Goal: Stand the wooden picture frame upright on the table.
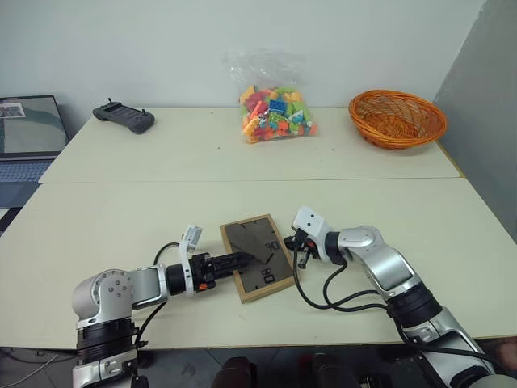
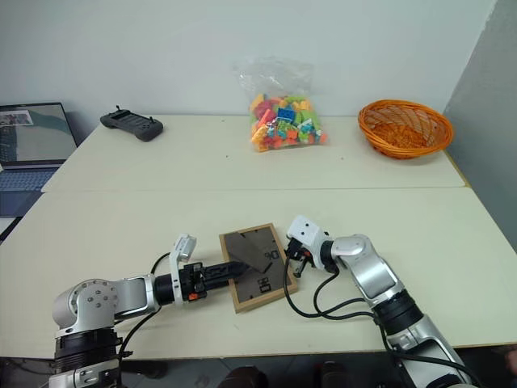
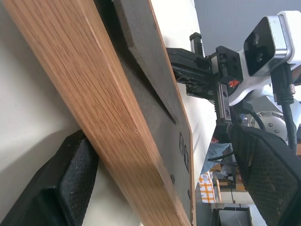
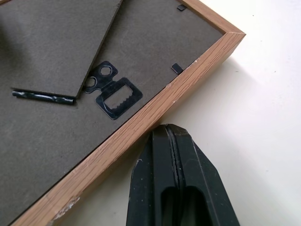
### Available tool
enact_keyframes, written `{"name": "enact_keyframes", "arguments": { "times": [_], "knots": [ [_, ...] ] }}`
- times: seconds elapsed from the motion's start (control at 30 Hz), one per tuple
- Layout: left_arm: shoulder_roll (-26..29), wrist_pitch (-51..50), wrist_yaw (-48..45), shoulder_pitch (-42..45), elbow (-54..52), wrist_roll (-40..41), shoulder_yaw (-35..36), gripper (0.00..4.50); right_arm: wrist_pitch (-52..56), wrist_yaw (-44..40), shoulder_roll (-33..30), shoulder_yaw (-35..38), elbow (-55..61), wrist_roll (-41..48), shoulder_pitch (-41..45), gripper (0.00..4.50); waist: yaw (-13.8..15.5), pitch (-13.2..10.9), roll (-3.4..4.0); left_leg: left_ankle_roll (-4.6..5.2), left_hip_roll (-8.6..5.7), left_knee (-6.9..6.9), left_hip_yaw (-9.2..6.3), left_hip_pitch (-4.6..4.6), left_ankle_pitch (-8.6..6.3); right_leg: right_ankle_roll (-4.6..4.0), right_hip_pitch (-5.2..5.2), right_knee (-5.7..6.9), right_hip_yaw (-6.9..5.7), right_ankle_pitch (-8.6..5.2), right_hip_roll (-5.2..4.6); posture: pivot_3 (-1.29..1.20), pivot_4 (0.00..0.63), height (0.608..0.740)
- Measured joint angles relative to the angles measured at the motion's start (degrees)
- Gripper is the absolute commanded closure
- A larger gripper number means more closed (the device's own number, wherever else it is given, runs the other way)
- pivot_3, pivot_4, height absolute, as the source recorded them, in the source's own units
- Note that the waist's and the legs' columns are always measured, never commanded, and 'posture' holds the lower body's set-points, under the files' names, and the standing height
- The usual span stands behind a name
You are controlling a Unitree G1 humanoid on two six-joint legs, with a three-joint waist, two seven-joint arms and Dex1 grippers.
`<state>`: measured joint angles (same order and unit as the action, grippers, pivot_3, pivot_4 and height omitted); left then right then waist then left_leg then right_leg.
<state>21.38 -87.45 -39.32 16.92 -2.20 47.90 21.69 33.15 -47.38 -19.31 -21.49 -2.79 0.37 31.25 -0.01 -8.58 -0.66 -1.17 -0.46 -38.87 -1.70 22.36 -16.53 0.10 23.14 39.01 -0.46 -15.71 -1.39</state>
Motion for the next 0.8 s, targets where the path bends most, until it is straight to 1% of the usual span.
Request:
{"name": "enact_keyframes", "arguments": {
  "times": [0.03,0.07,0.33,0.43,0.53,0.67,0.8],
  "knots": [
    [-0.10,0.10,0.05,-0.02,-0.01,0.10,0.00,0.40,-0.01,0.04,0.01,0.01,-0.08,0.00,0.19,4.50,0.01,0.00,0.00,0.00,0.00,0.00,0.00,0.00,0.00,0.00,0.00,0.00,0.00,0.00,0.00,0.00,0.150,0.740],
    [-0.17,0.20,0.35,-0.06,-0.03,0.11,0.00,0.49,-0.07,0.04,0.00,0.03,-0.17,0.01,0.35,4.50,0.01,0.00,0.00,0.00,0.00,0.00,0.00,0.00,0.00,0.00,0.00,0.00,0.00,0.00,0.00,0.00,0.150,0.740],
    [-0.25,0.51,1.55,-1.52,-0.23,0.30,-1.40,2.20,-0.10,0.29,0.09,0.15,-0.95,0.50,0.46,4.50,-0.16,-0.01,-0.01,0.00,0.02,0.02,0.00,0.01,0.00,0.00,0.02,-0.01,0.01,0.00,0.01,0.00,0.150,0.740],
    [-0.28,0.44,1.52,-2.05,-0.15,0.82,-1.78,2.74,-0.10,0.56,0.11,0.18,-1.00,0.56,0.59,4.50,-0.16,-0.01,-0.01,0.01,0.02,0.04,0.00,0.01,-0.01,0.00,0.03,-0.01,0.01,0.00,0.01,0.00,0.150,0.740],
    [-0.76,0.86,1.06,-2.62,-0.20,2.19,-1.92,2.99,-0.10,0.90,0.19,0.63,-1.21,0.94,1.19,4.50,-0.02,-0.02,-0.02,0.01,0.01,0.03,-0.02,0.02,-0.01,0.00,0.02,-0.02,-0.02,0.00,0.00,0.00,0.150,0.740],
    [-2.89,1.33,2.45,-2.12,-0.20,3.25,-0.42,3.11,-0.07,1.42,0.12,2.71,-1.22,1.75,1.87,4.50,0.11,-0.03,-0.05,0.01,0.00,0.03,-0.04,0.04,-0.01,0.00,0.01,-0.03,-0.04,0.00,0.00,0.00,0.150,0.740],
    [-3.73,1.22,5.25,0.99,-0.24,3.96,0.64,3.11,0.82,1.06,-1.51,6.91,-1.13,4.26,4.17,3.76,0.07,-0.11,-0.15,0.01,0.00,0.00,-0.07,0.10,-0.01,0.00,0.05,0.00,-0.07,0.00,0.00,0.00,0.150,0.740]
  ]
}}
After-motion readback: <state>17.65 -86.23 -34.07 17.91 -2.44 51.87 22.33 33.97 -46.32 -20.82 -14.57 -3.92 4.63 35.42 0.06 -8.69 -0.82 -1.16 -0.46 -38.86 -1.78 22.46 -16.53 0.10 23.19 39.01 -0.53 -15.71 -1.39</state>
